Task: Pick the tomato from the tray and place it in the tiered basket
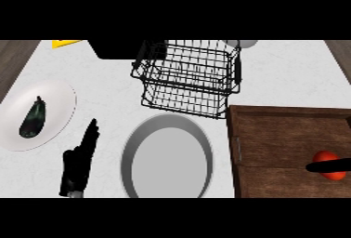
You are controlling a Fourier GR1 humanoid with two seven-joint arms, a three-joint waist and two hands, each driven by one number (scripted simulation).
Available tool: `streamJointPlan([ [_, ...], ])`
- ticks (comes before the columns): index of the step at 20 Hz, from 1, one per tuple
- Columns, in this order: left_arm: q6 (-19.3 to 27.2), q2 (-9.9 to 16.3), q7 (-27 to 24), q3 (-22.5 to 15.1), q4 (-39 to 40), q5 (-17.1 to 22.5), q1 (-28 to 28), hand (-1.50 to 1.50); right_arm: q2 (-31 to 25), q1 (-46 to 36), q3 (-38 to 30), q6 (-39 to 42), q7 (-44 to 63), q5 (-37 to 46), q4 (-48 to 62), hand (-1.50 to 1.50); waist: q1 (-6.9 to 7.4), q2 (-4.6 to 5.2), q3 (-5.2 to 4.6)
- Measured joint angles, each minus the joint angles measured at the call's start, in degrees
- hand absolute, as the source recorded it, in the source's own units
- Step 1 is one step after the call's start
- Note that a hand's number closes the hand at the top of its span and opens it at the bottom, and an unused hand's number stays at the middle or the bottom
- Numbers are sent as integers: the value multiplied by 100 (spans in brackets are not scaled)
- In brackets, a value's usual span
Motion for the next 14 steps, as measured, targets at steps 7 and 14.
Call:
streamJointPlan([
  [7, 5, -35, -103, -2, -48, -9, 104, 0, 464, -165, -33, 99, -19, 241, 197, 150, -20, -13, 0],
  [14, 25, -67, -19, 6, -121, -20, 143, 0, 632, -278, -122, 185, -81, 738, 276, 150, -66, -35, -44],
])
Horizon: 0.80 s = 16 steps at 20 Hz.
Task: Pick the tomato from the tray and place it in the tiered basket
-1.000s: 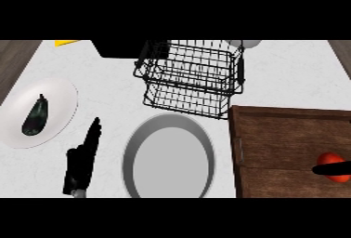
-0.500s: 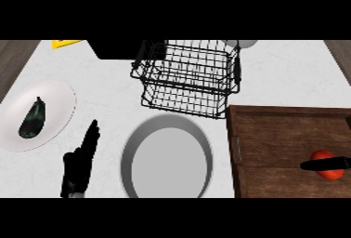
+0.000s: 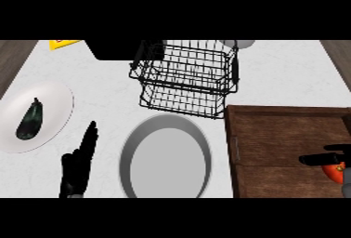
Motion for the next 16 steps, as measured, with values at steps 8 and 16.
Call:
streamJointPlan([
  [8, -11, -53, -70, 68, 232, -6, -177, 0, 104, -240, 206, 178, -320, 645, 242, 150, 6, -33, -24],
  [16, -105, -57, 36, -52, 246, -61, -349, 0, -66, -743, 2157, 1338, -2470, 1022, -514, 150, 290, 39, 34],
])
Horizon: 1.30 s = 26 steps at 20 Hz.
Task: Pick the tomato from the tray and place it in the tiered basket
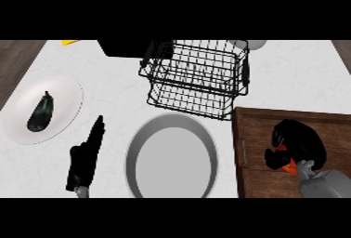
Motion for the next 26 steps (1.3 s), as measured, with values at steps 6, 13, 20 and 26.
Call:
streamJointPlan([
  [6, 75, 22, 4, 91, -82, 8, 188, 0, 129, -151, 97, 78, -722, -278, -980, 150, -237, -24, 34],
  [13, 79, 34, -81, 194, -108, 68, 298, 0, 74, -426, -906, 157, -332, -1037, -2777, 150, -394, -54, 38],
  [20, 107, -25, -134, 163, -67, -10, 259, 0, -348, -1248, -1707, 913, 605, -1609, -4142, 150, -351, -41, 38],
  [26, 56, -18, -35, 174, -123, -31, 218, 0, -307, -2543, -1882, 1141, 963, -1789, -3643, 150, -281, -20, 32],
])
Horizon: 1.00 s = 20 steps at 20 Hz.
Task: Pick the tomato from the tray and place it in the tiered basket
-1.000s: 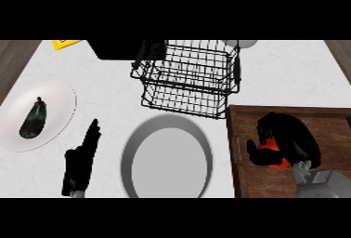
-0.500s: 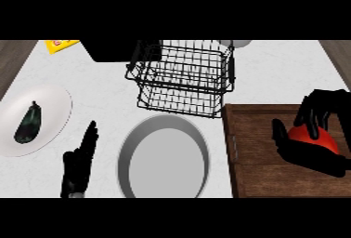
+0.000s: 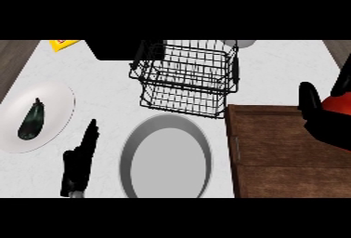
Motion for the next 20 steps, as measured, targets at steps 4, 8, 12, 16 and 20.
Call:
streamJointPlan([
  [4, -6, -37, 129, -27, 16, -35, -77, 0, 179, -826, 88, 5, 92, 90, 737, 150, 29, 11, -4],
  [8, -59, -19, 6, 9, 8, -13, -22, 0, 467, -1318, 290, -67, 64, 454, 1498, 150, 49, 15, -4],
  [12, -48, -51, 19, -1, 71, -60, -77, 0, 798, -1815, 369, -183, -144, 753, 2449, 150, 60, 20, 3],
  [16, -65, -62, 4, -27, -54, -76, 31, 0, 1134, -2139, 472, -310, -466, 977, 3251, 150, 68, 24, 2],
  [20, -42, -106, -4, -56, -51, -125, 50, 0, 1380, -2326, 574, -439, -973, 1201, 4057, 150, 67, 28, 5],
])
